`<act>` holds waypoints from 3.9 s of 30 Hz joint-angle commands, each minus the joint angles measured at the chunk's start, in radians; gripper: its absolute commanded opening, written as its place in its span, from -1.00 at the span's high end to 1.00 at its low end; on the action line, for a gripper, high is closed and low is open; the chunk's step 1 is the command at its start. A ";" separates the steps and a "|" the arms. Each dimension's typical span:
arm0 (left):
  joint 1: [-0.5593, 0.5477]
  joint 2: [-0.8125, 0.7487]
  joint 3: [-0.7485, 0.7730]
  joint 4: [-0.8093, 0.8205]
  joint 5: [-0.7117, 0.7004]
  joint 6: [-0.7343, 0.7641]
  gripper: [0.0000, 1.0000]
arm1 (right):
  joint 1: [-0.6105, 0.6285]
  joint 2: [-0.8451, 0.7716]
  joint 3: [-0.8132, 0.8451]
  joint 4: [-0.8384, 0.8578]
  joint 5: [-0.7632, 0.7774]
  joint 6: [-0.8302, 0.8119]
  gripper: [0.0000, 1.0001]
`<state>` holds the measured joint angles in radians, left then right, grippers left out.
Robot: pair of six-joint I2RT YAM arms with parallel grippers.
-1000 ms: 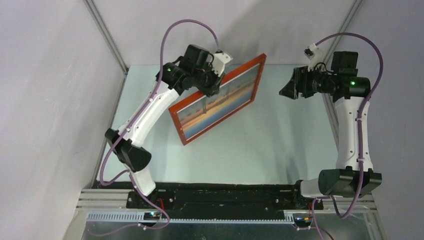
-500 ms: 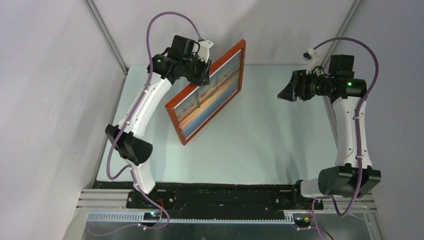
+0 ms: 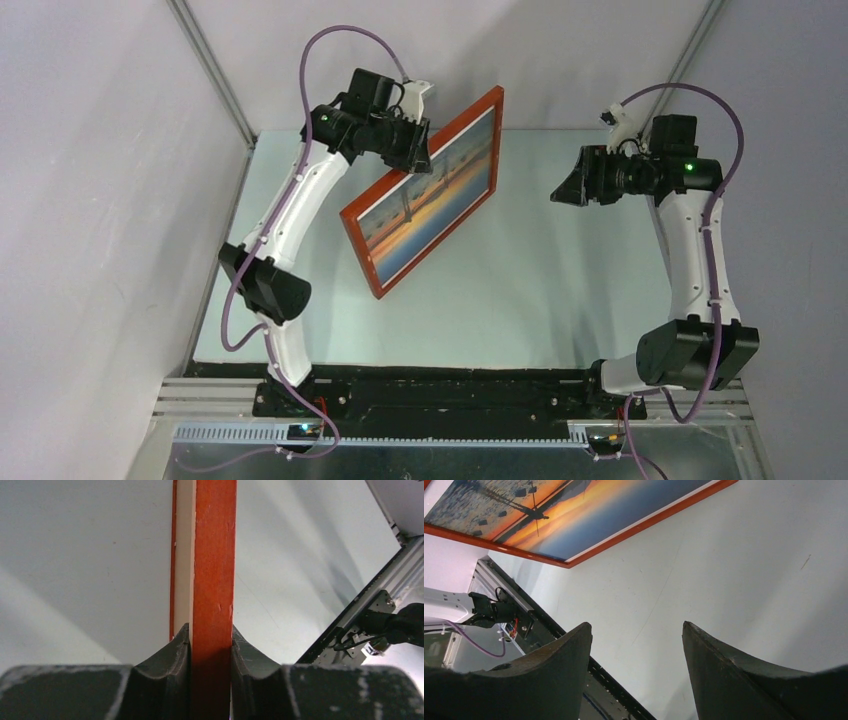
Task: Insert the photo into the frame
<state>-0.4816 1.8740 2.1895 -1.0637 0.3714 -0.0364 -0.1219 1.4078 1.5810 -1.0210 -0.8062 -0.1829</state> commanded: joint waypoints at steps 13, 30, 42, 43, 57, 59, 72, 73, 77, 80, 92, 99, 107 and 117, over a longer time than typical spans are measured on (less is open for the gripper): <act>0.057 0.030 0.054 0.140 0.138 -0.165 1.00 | -0.004 0.060 -0.091 0.086 -0.035 0.004 -0.41; 0.234 0.082 -0.063 0.146 0.179 -0.131 1.00 | -0.001 0.175 -0.184 0.178 -0.042 0.008 -0.41; 0.286 0.081 -0.151 0.158 0.151 -0.116 1.00 | 0.015 0.300 -0.185 0.220 -0.067 0.044 -0.41; 0.290 0.081 -0.174 0.159 0.144 -0.114 1.00 | 0.020 0.308 -0.185 0.227 -0.061 0.046 -0.41; 0.316 0.014 -0.584 0.422 0.052 -0.189 0.68 | 0.078 0.500 -0.185 0.359 -0.051 0.153 -0.40; 0.316 0.017 -0.648 0.472 0.055 -0.216 0.61 | 0.088 0.530 -0.185 0.384 -0.047 0.171 -0.40; 0.311 0.150 -0.881 0.702 0.131 -0.364 0.36 | 0.105 0.666 -0.177 0.427 -0.023 0.247 -0.39; 0.308 0.156 -0.885 0.708 0.134 -0.371 0.35 | 0.103 0.669 -0.177 0.426 -0.026 0.251 -0.39; 0.294 0.194 -0.909 0.729 0.147 -0.388 0.28 | 0.107 0.681 -0.177 0.423 -0.044 0.265 -0.39; 0.283 0.216 -0.908 0.737 0.156 -0.388 0.19 | 0.110 0.681 -0.177 0.424 -0.042 0.267 -0.39; 0.265 0.216 -0.909 0.748 0.154 -0.401 -0.39 | 0.109 0.686 -0.177 0.419 -0.038 0.270 -0.39; 0.263 0.159 -0.941 0.753 0.121 -0.395 -0.60 | 0.104 0.678 -0.177 0.411 -0.019 0.262 -0.39; 0.260 0.095 -0.974 0.753 0.090 -0.371 -0.99 | 0.102 0.677 -0.177 0.397 -0.009 0.241 -0.39; 0.234 0.015 -1.024 0.752 0.031 -0.307 -0.99 | 0.100 0.676 -0.177 0.388 -0.047 0.238 -0.38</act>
<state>-0.2329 1.9259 1.2018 -0.2466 0.5068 -0.4175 -0.0189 2.0853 1.3949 -0.6231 -0.8230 0.0708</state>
